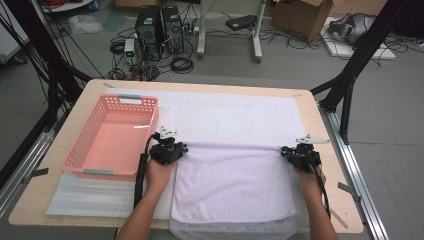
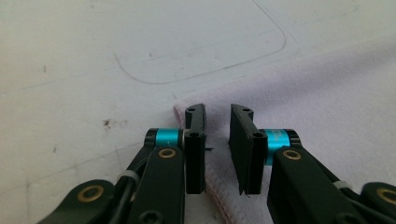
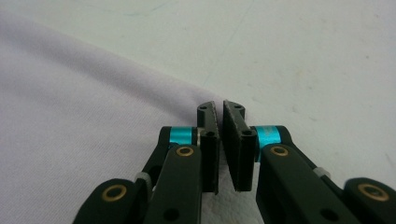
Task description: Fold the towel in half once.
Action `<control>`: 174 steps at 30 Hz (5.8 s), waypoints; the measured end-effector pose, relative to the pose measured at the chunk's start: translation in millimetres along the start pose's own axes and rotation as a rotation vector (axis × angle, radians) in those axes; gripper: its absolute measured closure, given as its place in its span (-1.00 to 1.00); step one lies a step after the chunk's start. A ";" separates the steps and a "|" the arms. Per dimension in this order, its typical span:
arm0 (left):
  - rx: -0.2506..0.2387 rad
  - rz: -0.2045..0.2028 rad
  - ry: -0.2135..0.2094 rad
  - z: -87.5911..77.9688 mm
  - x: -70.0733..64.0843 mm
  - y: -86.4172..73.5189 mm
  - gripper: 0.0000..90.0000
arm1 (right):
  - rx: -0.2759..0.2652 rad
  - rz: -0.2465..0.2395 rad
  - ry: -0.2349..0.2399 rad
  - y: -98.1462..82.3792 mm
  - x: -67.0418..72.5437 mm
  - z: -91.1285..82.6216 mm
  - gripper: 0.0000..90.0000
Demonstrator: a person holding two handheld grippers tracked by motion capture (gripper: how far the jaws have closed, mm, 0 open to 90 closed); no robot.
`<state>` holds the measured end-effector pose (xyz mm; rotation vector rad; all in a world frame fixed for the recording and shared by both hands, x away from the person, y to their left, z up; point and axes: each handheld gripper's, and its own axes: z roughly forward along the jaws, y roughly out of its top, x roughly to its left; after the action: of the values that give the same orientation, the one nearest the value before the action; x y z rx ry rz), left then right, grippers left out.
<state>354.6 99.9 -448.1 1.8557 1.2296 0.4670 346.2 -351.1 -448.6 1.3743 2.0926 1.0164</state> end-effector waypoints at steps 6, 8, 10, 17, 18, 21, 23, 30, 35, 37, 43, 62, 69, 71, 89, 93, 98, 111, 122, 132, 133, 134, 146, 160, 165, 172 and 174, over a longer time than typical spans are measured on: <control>-0.046 -0.009 -0.017 -2.0 7.3 -0.1 0.10 | -0.061 0.014 0.038 3.9 -3.4 -15.4 0.44; -0.024 -0.001 -0.035 0.8 7.0 -1.6 0.07 | -0.044 0.035 0.050 4.7 -5.8 -15.8 0.29; 0.002 0.005 -0.048 3.6 5.8 -1.5 0.01 | -0.017 0.042 0.049 3.5 -7.6 -12.6 0.14; 0.025 0.008 -0.022 5.5 2.9 -0.5 0.20 | 0.070 -0.018 0.063 1.2 3.2 -4.4 0.37; 0.026 0.015 -0.015 5.4 2.9 -0.5 0.29 | 0.076 -0.030 0.066 1.6 5.8 -4.7 0.45; 0.025 0.016 -0.038 4.8 4.4 -0.9 0.54 | 0.082 -0.057 0.079 2.9 10.2 -4.4 0.72; 0.029 0.024 -0.055 5.4 1.5 -1.1 0.87 | 0.082 -0.020 0.115 2.3 7.5 -4.2 0.84; -0.025 -0.028 -0.061 1.4 3.2 7.8 0.91 | 0.024 -0.015 0.122 4.5 0.1 -4.7 0.92; -0.061 -0.036 -0.053 0.4 5.9 30.9 0.91 | -0.019 0.000 0.084 14.7 -8.4 -3.0 0.92; -0.067 -0.067 -0.057 3.5 11.1 37.4 0.91 | -0.040 -0.003 0.070 22.3 -11.4 -1.0 0.92; -0.099 -0.090 -0.043 11.8 19.0 56.6 0.91 | -0.073 -0.025 0.032 51.6 -19.1 7.6 0.92; -0.113 -0.075 -0.035 34.9 43.7 87.5 0.88 | -0.114 -0.001 -0.025 98.5 -29.4 44.2 0.88; -0.102 -0.069 -0.064 30.3 35.9 77.3 0.37 | -0.090 0.044 0.003 92.3 -27.4 39.7 0.52; -0.085 -0.071 -0.087 28.3 33.1 76.6 0.26 | -0.090 0.043 0.013 90.6 -26.2 34.1 0.51; -0.146 -0.029 -0.134 -10.0 0.9 21.5 0.22 | -0.036 -0.013 0.108 47.8 -3.0 -19.3 0.40; -0.140 -0.007 -0.145 -20.2 -7.9 8.3 0.21 | -0.026 -0.029 0.127 28.1 6.4 -29.2 0.41; -0.128 0.013 -0.162 -30.6 -17.6 -5.2 0.20 | -0.013 -0.042 0.135 1.7 17.6 -39.9 0.41; -0.064 -0.012 -0.171 -60.5 -29.2 -50.3 0.20 | 0.008 -0.043 0.146 -33.0 26.3 -59.9 0.43; 0.037 0.048 -0.144 -57.5 -38.4 -53.1 0.92 | 0.039 -0.091 0.109 -42.5 30.6 -53.7 0.97; -0.053 0.005 -0.219 -87.2 -40.6 -62.5 0.94 | -0.026 -0.097 0.145 -51.1 35.2 -79.8 0.99; -0.058 0.001 -0.223 -89.8 -41.3 -64.0 0.94 | -0.029 -0.102 0.150 -53.1 36.4 -83.8 0.99; -0.067 -0.005 -0.230 -93.3 -42.0 -66.1 0.94 | -0.028 -0.100 0.155 -54.4 37.3 -86.4 0.99; -0.098 -0.009 -0.280 -129.3 -57.0 -92.9 0.94 | -0.040 -0.106 0.196 -83.8 51.9 -125.9 0.99; -0.094 0.004 -0.315 -163.2 -73.5 -122.0 0.94 | -0.030 -0.109 0.234 -114.8 66.8 -160.0 0.99; -0.092 -0.011 -0.328 -161.6 -74.3 -127.5 0.72 | -0.009 -0.103 0.239 -121.4 69.4 -160.9 0.93; -0.149 -0.042 -0.290 -138.7 -56.7 -95.5 0.16 | -0.095 -0.034 0.185 -95.9 53.2 -151.0 0.53; -0.147 -0.047 -0.287 -124.6 -51.1 -84.9 0.18 | -0.094 -0.034 0.158 -85.2 49.5 -138.6 0.55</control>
<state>197.6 123.6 -437.5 1.6974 1.0160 0.2471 179.3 -373.3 -424.5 1.2448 2.1423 1.2277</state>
